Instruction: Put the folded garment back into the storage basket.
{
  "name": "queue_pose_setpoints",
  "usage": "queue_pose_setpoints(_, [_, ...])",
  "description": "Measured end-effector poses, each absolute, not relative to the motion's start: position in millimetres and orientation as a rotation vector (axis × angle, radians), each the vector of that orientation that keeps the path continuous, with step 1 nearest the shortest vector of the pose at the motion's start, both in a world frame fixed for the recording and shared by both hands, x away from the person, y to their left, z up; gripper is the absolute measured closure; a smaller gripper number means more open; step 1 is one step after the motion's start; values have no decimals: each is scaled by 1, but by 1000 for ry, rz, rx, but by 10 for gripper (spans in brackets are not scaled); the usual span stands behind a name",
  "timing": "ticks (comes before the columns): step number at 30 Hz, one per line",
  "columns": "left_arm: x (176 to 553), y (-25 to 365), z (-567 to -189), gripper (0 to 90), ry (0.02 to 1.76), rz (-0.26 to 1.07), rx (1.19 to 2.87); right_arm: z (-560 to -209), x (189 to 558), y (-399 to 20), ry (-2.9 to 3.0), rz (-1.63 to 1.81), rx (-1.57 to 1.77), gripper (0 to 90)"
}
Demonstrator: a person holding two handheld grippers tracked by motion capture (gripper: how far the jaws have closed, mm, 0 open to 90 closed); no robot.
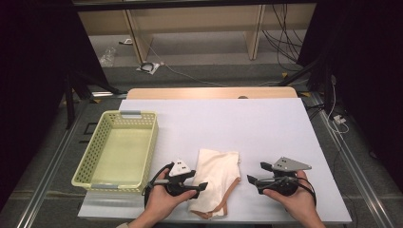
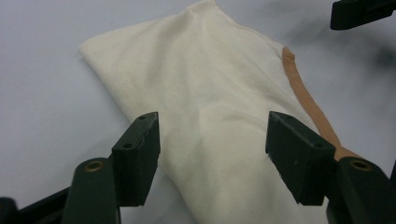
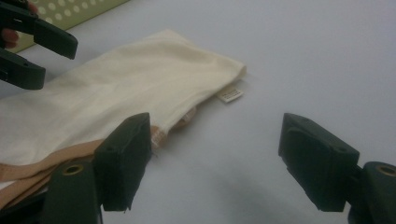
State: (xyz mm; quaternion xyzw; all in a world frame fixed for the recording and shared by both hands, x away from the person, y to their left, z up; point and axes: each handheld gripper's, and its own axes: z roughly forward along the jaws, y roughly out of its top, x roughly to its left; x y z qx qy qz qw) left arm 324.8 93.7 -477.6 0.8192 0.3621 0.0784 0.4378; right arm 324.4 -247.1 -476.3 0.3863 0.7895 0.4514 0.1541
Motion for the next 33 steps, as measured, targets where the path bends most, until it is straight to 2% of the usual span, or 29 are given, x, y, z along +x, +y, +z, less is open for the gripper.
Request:
queue_pose_setpoints(13, [327, 93, -481, 346, 966, 222, 2059, -474, 324, -242, 2259, 1269, 1100, 273])
queue_pose_setpoints(23, [350, 86, -484, 324, 1040, 220, 2074, -475, 323, -240, 2263, 1272, 1099, 279])
queue_pose_setpoints(33, [364, 74, -492, 348, 1078, 252, 2091, -476, 325, -239, 2273, 1274, 1097, 283])
